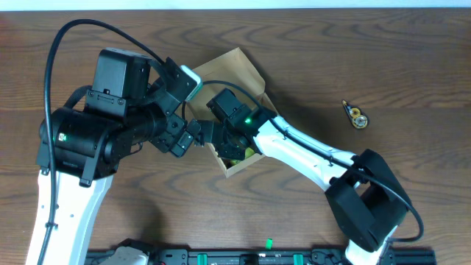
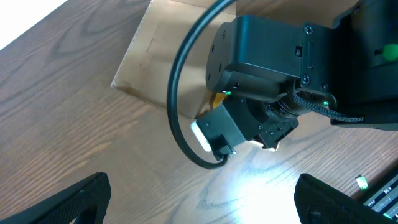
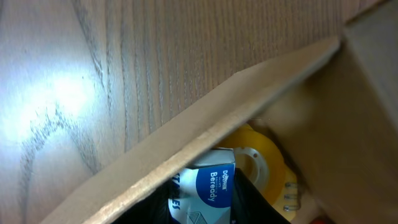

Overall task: Pack container
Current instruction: 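Lower the staples box into the box near the highlighter and release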

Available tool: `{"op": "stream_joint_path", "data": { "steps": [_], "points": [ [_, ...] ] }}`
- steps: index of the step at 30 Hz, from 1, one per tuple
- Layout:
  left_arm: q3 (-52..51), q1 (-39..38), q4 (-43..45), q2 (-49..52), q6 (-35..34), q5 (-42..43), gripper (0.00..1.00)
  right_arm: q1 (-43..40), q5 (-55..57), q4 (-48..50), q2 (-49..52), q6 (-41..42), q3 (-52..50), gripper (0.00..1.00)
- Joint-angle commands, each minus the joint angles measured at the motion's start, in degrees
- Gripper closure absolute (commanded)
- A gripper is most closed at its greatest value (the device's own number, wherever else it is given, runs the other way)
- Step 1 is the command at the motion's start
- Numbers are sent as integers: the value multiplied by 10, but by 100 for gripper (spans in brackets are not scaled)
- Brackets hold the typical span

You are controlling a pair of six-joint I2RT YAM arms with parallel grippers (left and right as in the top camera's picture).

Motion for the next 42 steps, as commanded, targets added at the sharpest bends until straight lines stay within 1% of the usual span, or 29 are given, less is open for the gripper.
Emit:
{"op": "stream_joint_path", "data": {
  "steps": [1,5,7,12,20,32,42],
  "points": [
    [9,0,-2,0,4,-3,5,-4,-22,3,3,41,-4,82],
    [9,0,-2,0,4,-3,5,-5,-20,2,3,21,-4,82],
    [9,0,-2,0,4,-3,5,-5,-12,-8,3,-16,-4,82],
    [9,0,-2,0,4,-3,5,-4,35,-39,3,-63,-4,83],
    [9,0,-2,0,4,-3,5,-5,43,-64,-12,-84,2,81],
    [9,0,-2,0,4,-3,5,-22,36,-89,-40,-85,1,79],
    [9,0,-2,0,4,-3,5,-22,21,-110,-42,-134,1,81]
  ]
}}
